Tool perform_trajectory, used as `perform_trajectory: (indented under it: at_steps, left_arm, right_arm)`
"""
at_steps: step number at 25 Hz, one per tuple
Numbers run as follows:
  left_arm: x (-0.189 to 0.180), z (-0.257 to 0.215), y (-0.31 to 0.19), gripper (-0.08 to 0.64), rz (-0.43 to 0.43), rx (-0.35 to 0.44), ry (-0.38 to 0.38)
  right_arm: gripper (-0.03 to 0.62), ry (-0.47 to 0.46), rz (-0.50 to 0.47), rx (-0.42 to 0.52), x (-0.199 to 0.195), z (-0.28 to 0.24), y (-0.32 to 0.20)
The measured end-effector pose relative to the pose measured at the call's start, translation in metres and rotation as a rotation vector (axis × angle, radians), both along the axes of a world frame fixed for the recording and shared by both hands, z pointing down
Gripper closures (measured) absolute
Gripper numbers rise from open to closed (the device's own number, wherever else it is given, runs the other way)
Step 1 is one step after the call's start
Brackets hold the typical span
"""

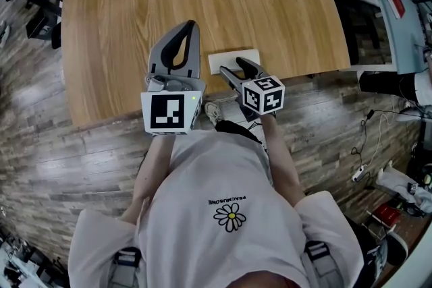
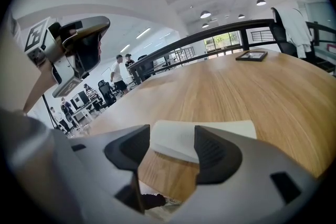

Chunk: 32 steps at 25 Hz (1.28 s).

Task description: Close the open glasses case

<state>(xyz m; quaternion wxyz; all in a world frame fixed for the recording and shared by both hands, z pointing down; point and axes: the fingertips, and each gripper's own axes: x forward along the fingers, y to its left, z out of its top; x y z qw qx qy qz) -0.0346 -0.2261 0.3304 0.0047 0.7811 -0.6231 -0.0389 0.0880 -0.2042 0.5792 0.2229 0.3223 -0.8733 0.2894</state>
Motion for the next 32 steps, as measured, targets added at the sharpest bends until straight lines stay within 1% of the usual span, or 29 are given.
perform_trajectory:
  at_steps: [3, 12, 14, 15, 16, 18, 21, 23, 26, 29, 32]
  left_arm:
    - [0.0, 0.004, 0.001, 0.543, 0.0, -0.011, -0.015]
    - [-0.002, 0.01, 0.0, 0.543, -0.012, -0.036, -0.02]
    - [-0.002, 0.009, -0.001, 0.543, -0.009, -0.034, -0.021]
    - [-0.002, 0.008, -0.002, 0.543, -0.007, -0.031, -0.022]
    - [-0.002, 0.007, -0.002, 0.543, -0.005, -0.027, -0.023]
    - [-0.001, 0.005, -0.003, 0.543, 0.0, -0.02, -0.025]
    - [0.004, 0.001, -0.003, 0.543, 0.012, -0.011, -0.029]
    - [0.008, -0.003, -0.003, 0.543, 0.024, -0.003, -0.033]
    - [0.015, -0.011, -0.004, 0.543, 0.042, 0.019, -0.035]
    - [0.022, -0.018, -0.005, 0.543, 0.059, 0.046, -0.04]
    - [0.03, -0.027, -0.006, 0.543, 0.073, 0.077, -0.036]
  right_arm:
    - [0.339, 0.001, 0.01, -0.007, 0.001, 0.003, 0.003]
    - [0.342, 0.008, 0.007, -0.011, 0.002, 0.003, 0.001]
    - [0.347, -0.015, 0.027, 0.005, 0.003, -0.007, -0.008]
    - [0.348, -0.027, 0.041, 0.029, 0.003, -0.017, -0.015]
    - [0.354, -0.037, 0.058, 0.064, 0.003, -0.03, -0.025]
    - [0.369, -0.061, 0.102, 0.165, 0.006, -0.065, -0.045]
    - [0.393, -0.102, 0.189, 0.358, 0.014, -0.13, -0.069]
    - [0.409, -0.116, 0.238, 0.5, 0.02, -0.176, -0.074]
    - [0.467, -0.129, 0.274, 0.682, 0.024, -0.233, -0.066]
    - [0.507, -0.124, 0.285, 0.806, 0.025, -0.268, -0.051]
    - [0.57, -0.106, 0.295, 0.875, 0.025, -0.281, -0.038]
